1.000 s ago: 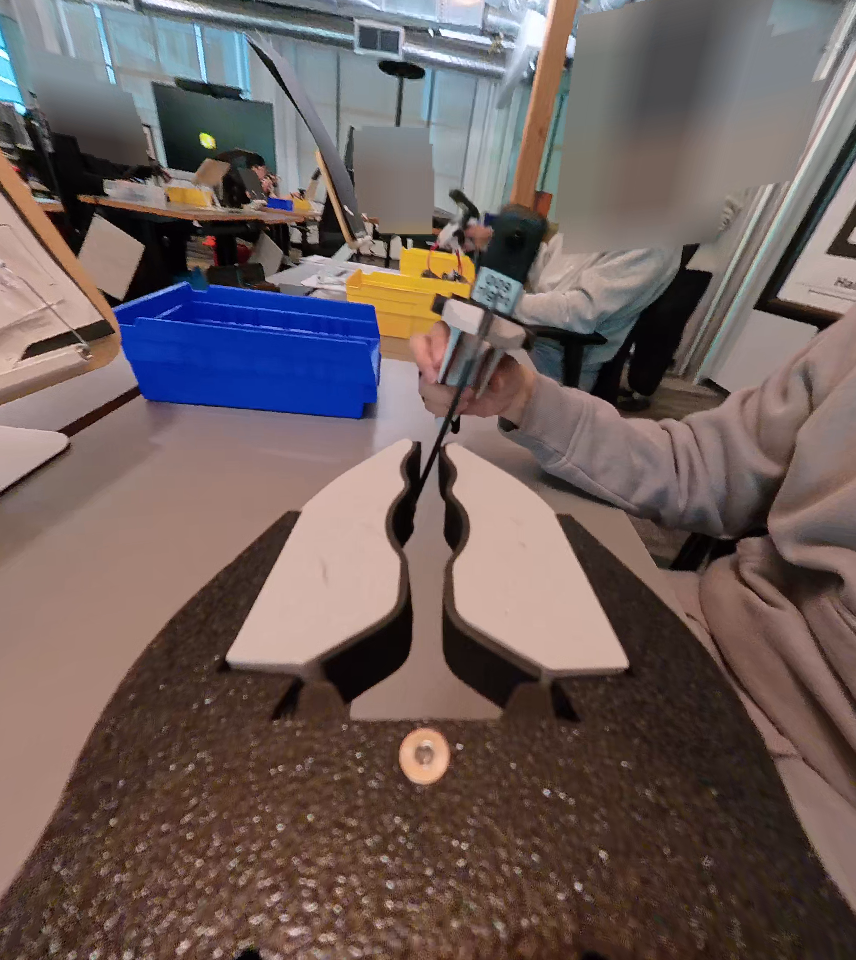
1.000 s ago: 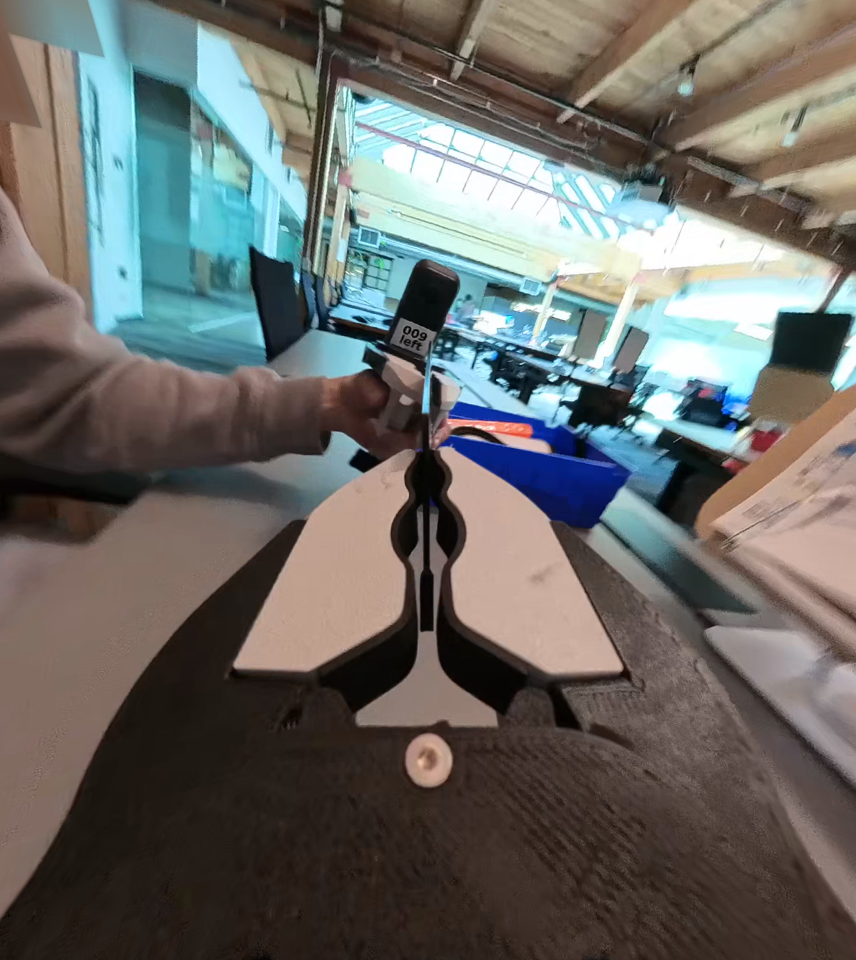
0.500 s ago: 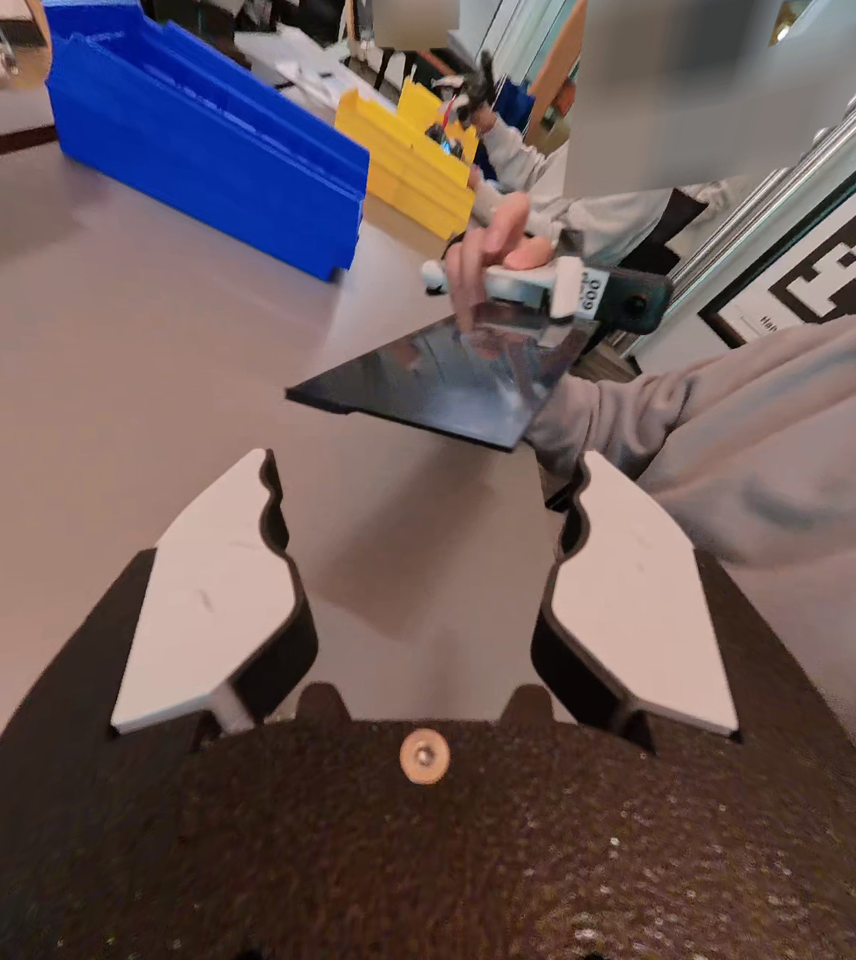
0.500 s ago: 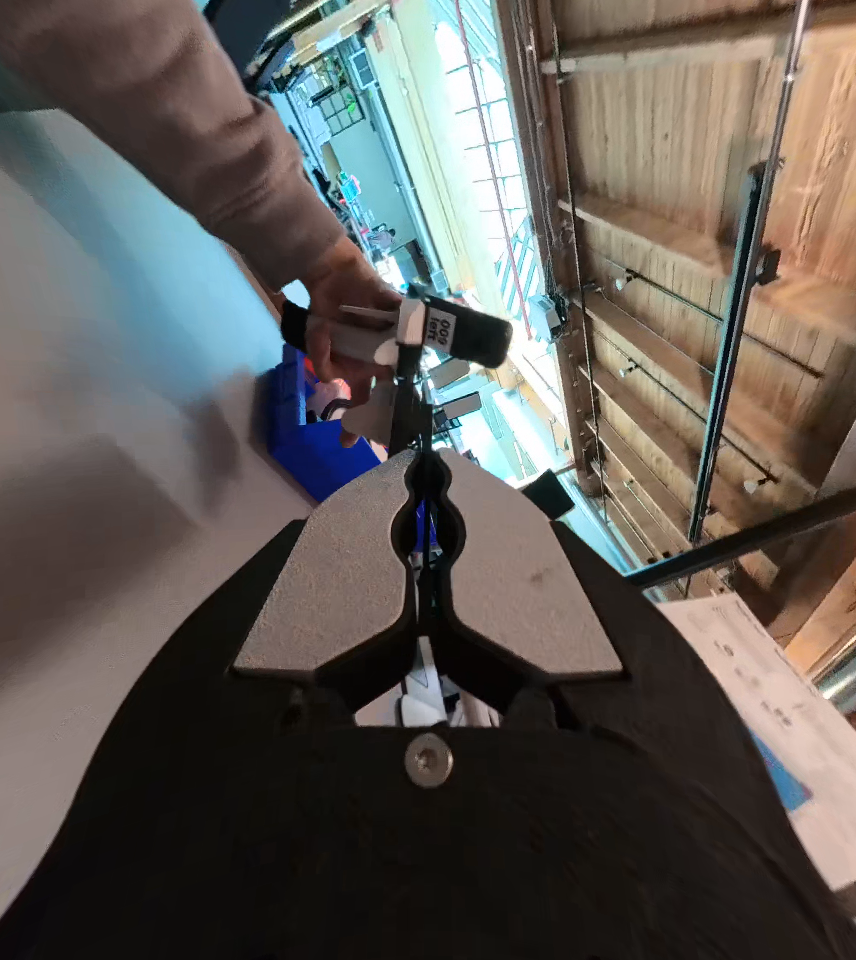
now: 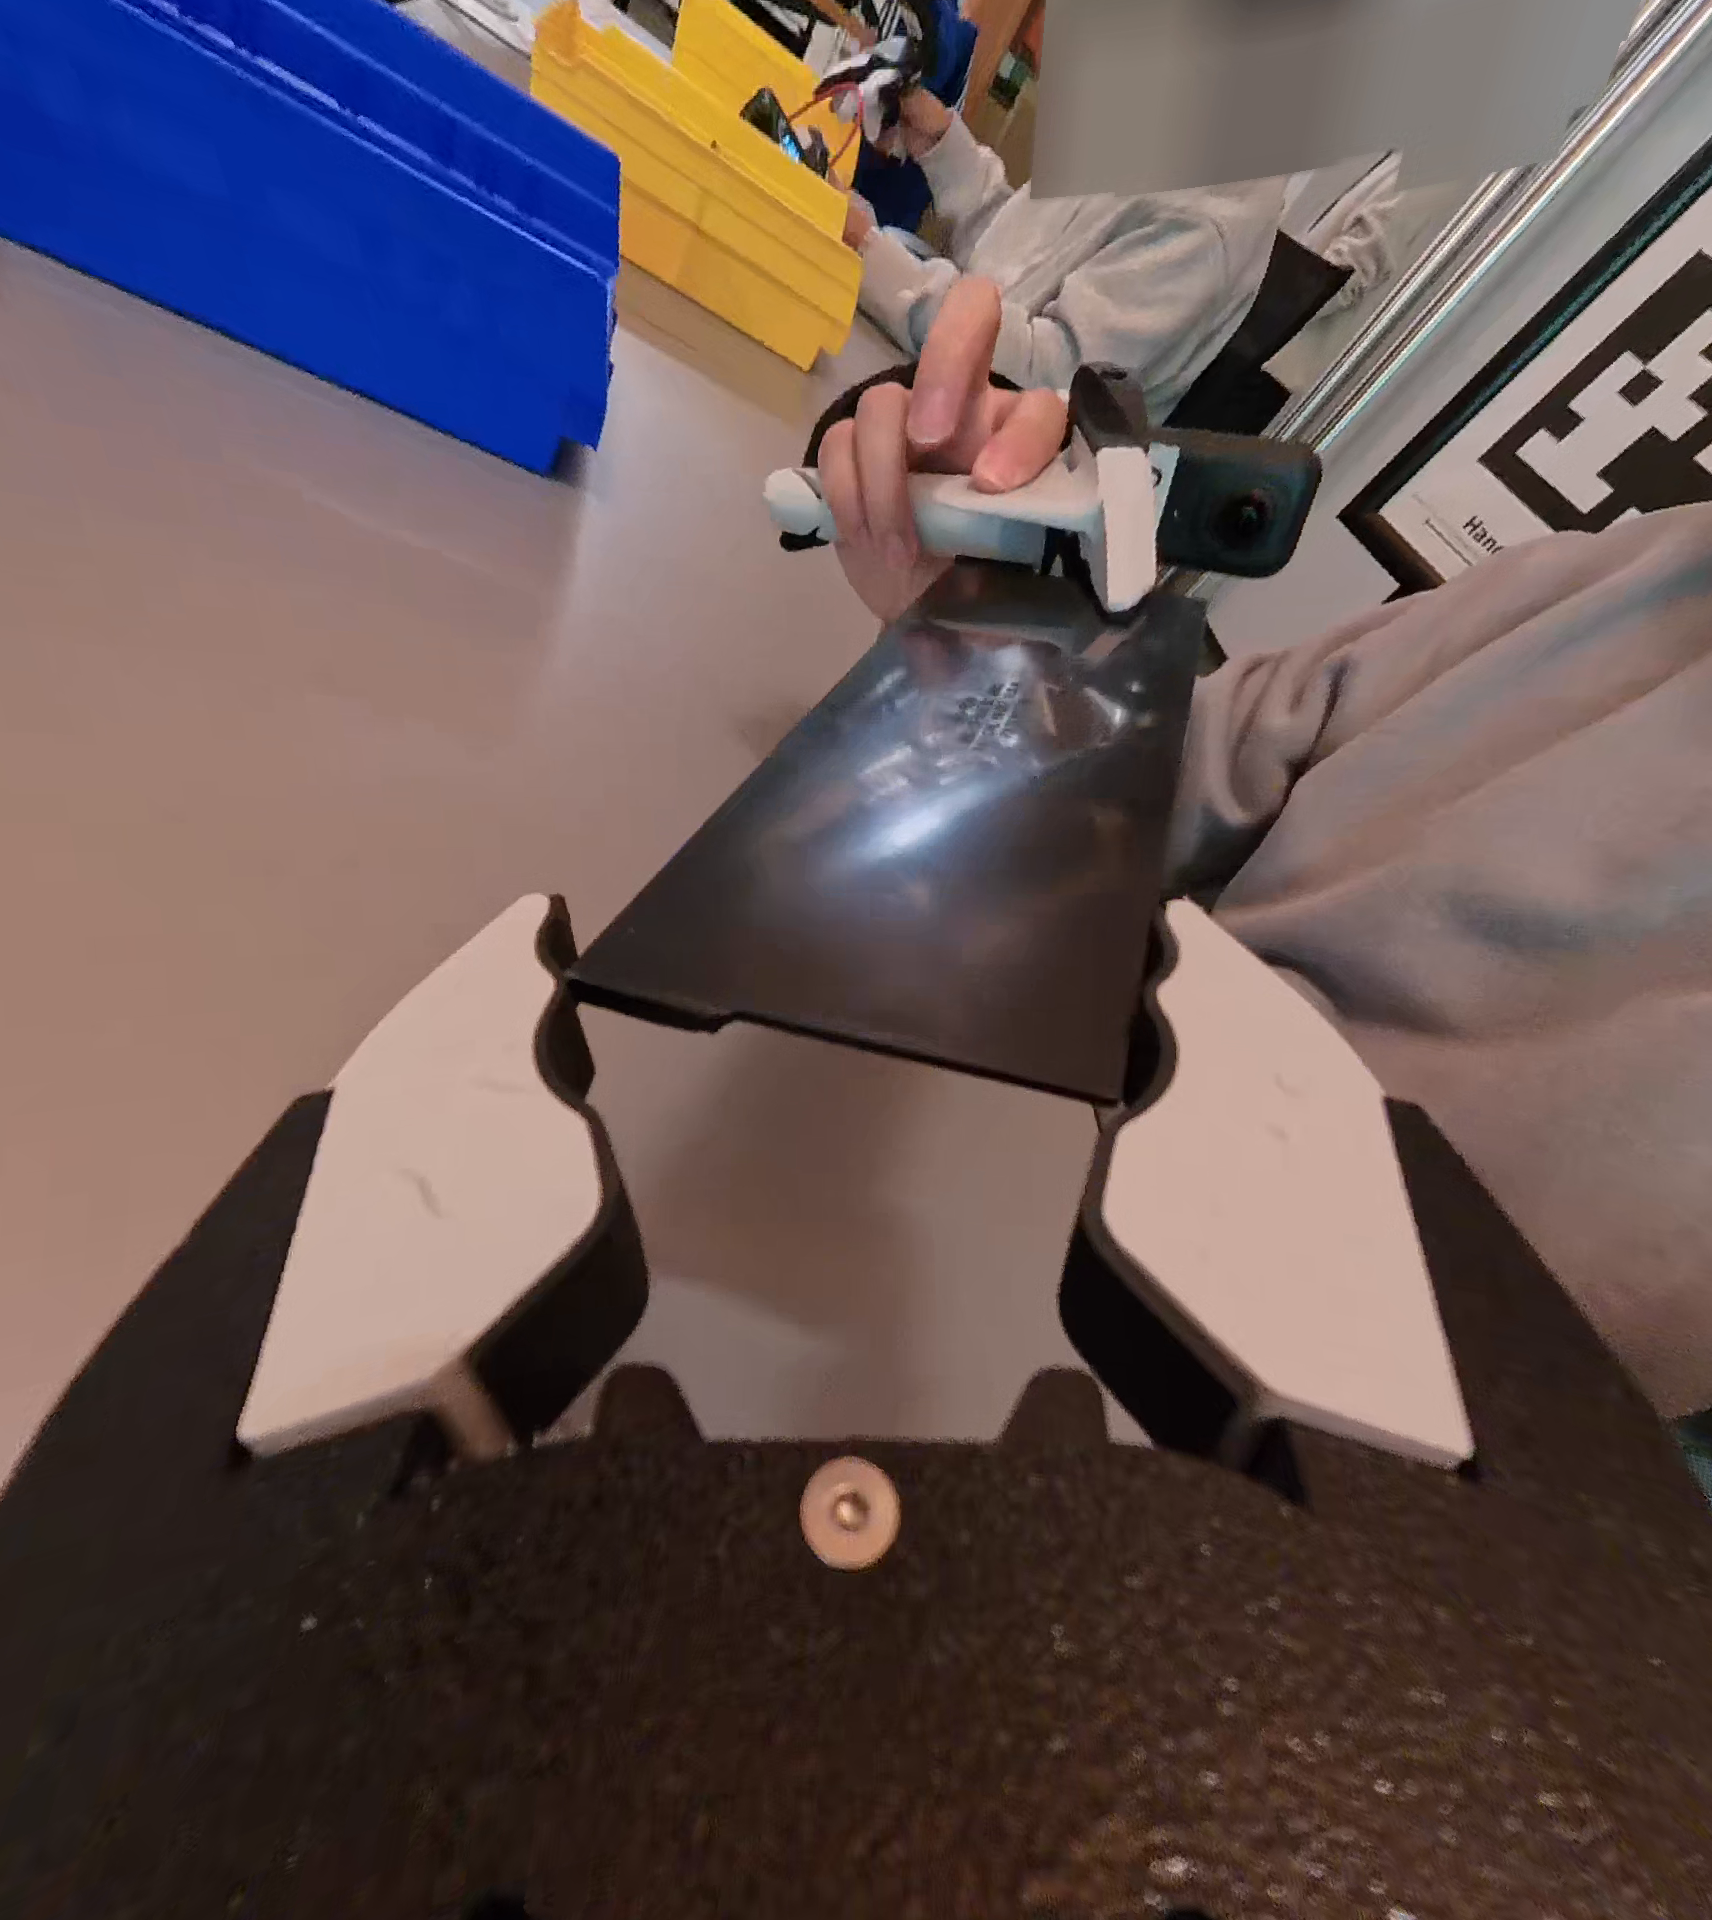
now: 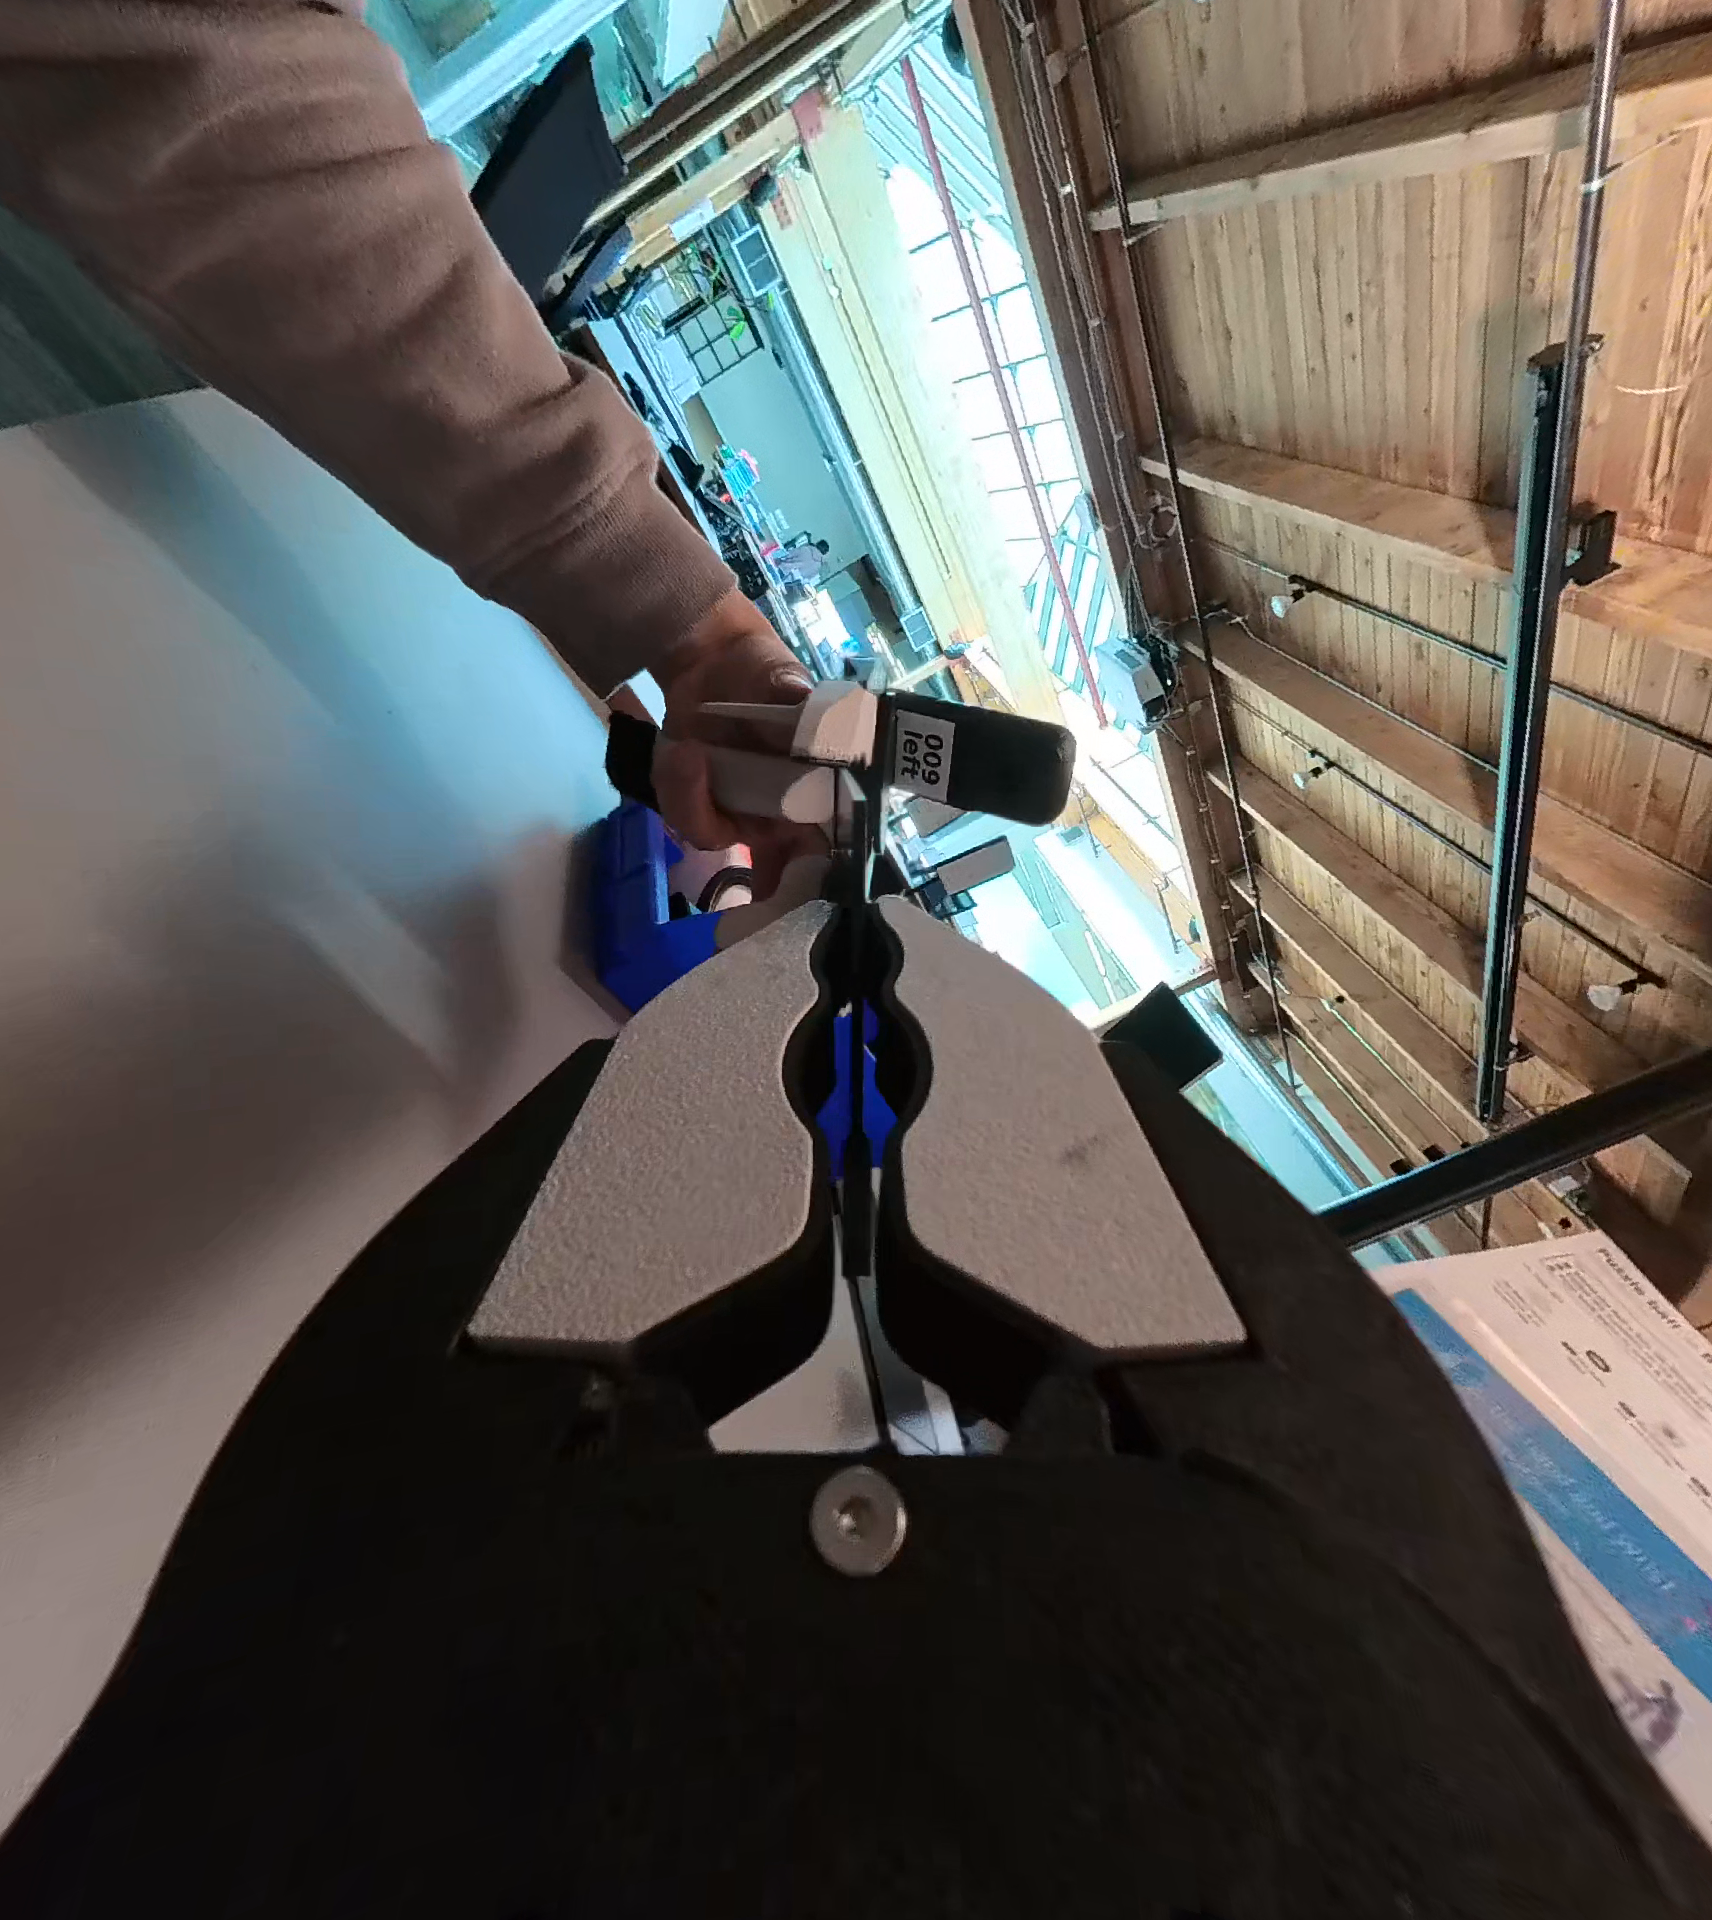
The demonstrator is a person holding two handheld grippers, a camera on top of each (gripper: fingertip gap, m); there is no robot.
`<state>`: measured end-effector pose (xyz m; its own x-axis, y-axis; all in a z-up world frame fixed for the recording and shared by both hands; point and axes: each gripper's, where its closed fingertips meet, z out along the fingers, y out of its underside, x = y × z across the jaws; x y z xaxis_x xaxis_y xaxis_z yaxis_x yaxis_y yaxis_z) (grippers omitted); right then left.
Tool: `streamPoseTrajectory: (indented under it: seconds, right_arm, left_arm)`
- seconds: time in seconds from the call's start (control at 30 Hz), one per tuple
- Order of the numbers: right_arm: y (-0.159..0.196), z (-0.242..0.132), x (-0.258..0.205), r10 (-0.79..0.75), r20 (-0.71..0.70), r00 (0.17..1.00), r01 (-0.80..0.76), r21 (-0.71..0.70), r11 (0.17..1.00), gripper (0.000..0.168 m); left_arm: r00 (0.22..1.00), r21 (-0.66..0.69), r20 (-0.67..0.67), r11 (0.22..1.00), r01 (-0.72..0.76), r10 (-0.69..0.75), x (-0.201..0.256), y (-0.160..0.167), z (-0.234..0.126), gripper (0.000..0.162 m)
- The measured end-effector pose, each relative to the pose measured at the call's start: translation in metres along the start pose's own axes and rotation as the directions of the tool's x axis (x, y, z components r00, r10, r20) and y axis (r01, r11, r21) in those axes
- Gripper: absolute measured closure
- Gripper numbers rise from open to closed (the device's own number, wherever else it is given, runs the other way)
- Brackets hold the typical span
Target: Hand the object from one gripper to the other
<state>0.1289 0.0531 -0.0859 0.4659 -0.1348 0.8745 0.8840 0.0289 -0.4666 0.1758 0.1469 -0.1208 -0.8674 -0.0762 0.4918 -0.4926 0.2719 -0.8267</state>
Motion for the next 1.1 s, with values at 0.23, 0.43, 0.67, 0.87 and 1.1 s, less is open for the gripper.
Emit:
streamPoseTrajectory:
  seconds: [0.23, 0.43, 0.67, 0.87, 1.1]
  right_arm:
    - [0.042, -0.009, 0.022, 0.400, -0.121, 0.908, -0.409, -0.057, 0.911, 0.078]
    - [0.068, -0.013, 0.025, 0.942, -0.033, 0.335, -0.942, 0.006, 0.335, 0.050]
    - [0.038, -0.011, 0.016, 0.905, 0.354, -0.235, -0.970, -0.021, -0.244, 0.092]
    - [0.043, -0.007, 0.012, 0.938, 0.315, -0.142, -0.988, 0.006, -0.152, 0.161]
    - [0.064, -0.016, 0.013, 0.983, 0.185, -0.011, -1.000, -0.023, -0.007, 0.166]
  left_arm:
    - [0.958, -0.010, 0.182, 0.975, -0.222, 0.220, -0.011, -0.006, -0.006, 0.062]
    - [0.777, 0.006, 0.351, 0.829, -0.560, 0.522, 0.001, -0.036, -0.016, 0.062]
    - [0.551, -0.097, 0.456, 0.654, -0.750, 0.699, 0.007, -0.047, -0.020, 0.062]
    - [0.459, -0.150, 0.485, 0.588, -0.795, 0.744, 0.003, -0.045, -0.010, 0.062]
    - [0.551, -0.145, 0.549, 0.721, -0.677, 0.628, -0.011, -0.040, -0.005, 0.065]
